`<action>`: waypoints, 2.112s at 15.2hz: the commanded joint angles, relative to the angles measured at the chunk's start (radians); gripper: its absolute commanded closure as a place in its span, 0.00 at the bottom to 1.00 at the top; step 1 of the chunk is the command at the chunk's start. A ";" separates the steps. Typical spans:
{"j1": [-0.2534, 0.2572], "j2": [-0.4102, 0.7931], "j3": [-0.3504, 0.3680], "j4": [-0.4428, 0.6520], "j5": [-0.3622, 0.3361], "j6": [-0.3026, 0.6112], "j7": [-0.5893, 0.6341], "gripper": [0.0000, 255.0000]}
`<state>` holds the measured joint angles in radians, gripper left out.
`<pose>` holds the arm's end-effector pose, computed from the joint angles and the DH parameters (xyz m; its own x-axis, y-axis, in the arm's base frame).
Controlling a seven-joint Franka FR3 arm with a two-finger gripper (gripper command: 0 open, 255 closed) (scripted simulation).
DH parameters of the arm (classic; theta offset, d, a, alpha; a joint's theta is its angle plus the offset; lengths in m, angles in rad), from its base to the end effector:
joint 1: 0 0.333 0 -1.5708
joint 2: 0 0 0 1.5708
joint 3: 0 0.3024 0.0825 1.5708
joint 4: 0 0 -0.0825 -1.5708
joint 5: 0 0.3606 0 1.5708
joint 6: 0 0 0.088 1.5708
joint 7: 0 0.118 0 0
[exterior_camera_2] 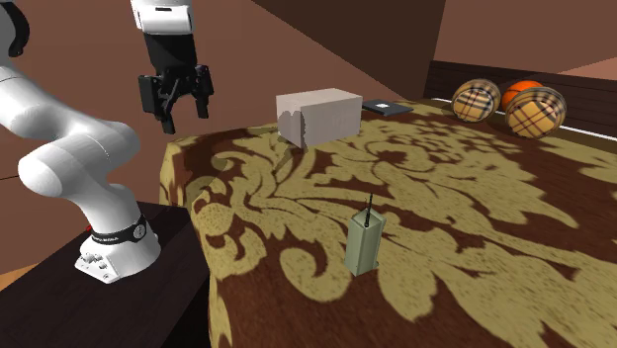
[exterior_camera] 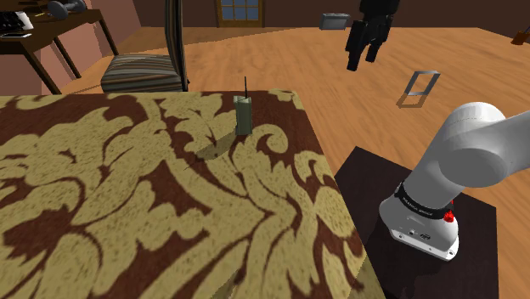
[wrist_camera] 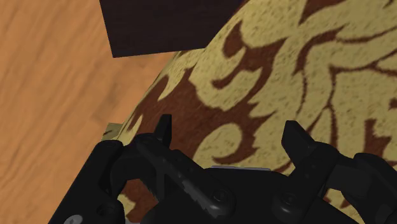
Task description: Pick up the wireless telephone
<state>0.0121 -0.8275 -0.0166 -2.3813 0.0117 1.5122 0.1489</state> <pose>0.2754 -0.0012 0.5654 0.9882 -0.1463 -0.0447 -0.1472 -0.9890 -0.0175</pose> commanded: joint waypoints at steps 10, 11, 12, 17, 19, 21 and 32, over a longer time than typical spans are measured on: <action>0.039 0.301 -0.037 0.056 -0.013 0.269 -0.126 0.00; 0.044 0.337 -0.040 0.069 -0.012 0.295 -0.140 0.00; 0.048 0.373 -0.043 0.084 -0.011 0.319 -0.154 0.00; 0.068 0.557 -0.052 0.176 0.000 0.424 -0.223 0.00; 0.075 0.632 -0.054 0.222 0.007 0.457 -0.250 0.00; 0.081 0.706 -0.054 0.273 0.014 0.486 -0.277 0.00; 0.100 1.118 -0.027 0.644 0.049 0.555 -0.407 0.00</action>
<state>0.1124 0.2495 -0.0469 -1.7776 0.0579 2.0624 -0.2438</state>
